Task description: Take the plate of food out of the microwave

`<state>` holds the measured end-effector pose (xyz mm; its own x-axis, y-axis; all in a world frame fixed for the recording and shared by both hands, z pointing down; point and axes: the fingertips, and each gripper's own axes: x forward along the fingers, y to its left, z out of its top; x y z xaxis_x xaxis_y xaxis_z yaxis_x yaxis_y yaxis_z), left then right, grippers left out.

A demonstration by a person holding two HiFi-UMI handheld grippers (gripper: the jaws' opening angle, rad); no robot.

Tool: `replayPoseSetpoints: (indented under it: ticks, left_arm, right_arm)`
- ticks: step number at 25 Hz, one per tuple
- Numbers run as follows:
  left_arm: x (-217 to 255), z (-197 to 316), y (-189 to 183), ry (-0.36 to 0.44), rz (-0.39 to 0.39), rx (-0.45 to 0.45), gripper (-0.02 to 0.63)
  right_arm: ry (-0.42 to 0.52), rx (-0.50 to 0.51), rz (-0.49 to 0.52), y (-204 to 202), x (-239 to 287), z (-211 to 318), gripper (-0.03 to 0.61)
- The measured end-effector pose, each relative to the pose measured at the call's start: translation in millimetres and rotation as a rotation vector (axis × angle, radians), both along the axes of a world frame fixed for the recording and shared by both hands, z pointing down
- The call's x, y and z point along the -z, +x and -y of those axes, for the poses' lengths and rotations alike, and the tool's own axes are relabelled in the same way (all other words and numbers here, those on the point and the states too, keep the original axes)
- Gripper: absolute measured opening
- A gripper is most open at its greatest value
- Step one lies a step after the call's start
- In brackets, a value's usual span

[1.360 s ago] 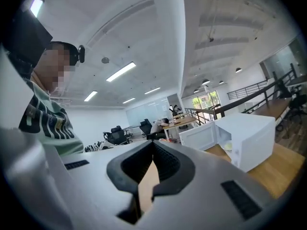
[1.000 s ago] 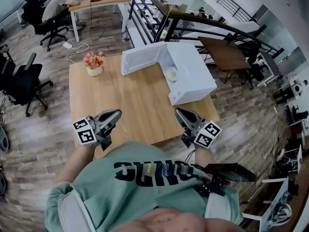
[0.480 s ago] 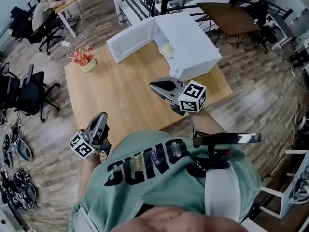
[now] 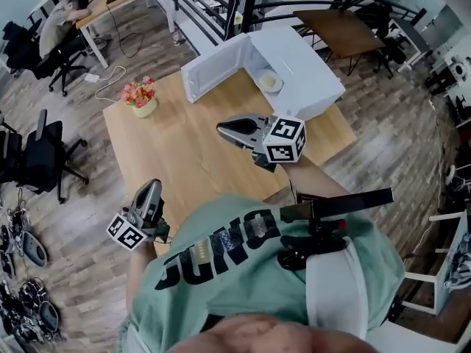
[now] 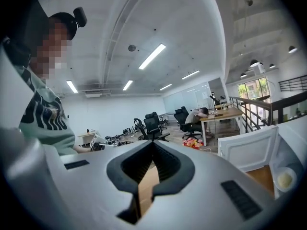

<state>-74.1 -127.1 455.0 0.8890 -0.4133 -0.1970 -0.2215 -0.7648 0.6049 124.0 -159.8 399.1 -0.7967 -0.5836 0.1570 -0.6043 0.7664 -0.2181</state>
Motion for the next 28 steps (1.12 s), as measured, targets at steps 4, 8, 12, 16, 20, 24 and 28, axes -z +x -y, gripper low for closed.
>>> replayPoseSetpoints:
  ticks: [4, 8, 12, 16, 20, 24, 28]
  left_arm:
    - [-14.8, 22.1, -15.2, -0.025, 0.017, -0.007, 0.005]
    - [-22.8, 33.3, 14.2, -0.025, 0.031, -0.041, 0.005]
    - [-34.3, 48.7, 61.7, -0.055, 0.058, -0.053, 0.005]
    - [-58.8, 84.0, 125.1, -0.117, 0.104, -0.063, 0.005]
    - [-89.6, 127.4, 202.7, -0.173, 0.121, -0.104, 0.005]
    - [-123.4, 164.9, 279.1, -0.240, 0.104, -0.173, 0.005]
    - [-159.4, 190.9, 346.9, -0.308, 0.129, -0.241, 0.005]
  right_arm:
    - [-0.007, 0.002, -0.012, -18.3, 1.9, 13.9, 0.006]
    - [-0.007, 0.006, -0.012, -1.0, -3.2, 21.8, 0.006]
    - [-0.006, 0.045, 0.014, 30.6, -11.9, 35.9, 0.006]
    - [0.009, 0.090, 0.053, 79.1, -23.4, 51.6, 0.006]
    - [0.034, 0.117, 0.052, 132.5, -33.4, 65.1, 0.006]
    - [0.078, 0.110, 0.056, 167.7, -34.3, 75.1, 0.006]
    - [0.118, 0.079, 0.042, 199.9, -32.4, 71.6, 0.006]
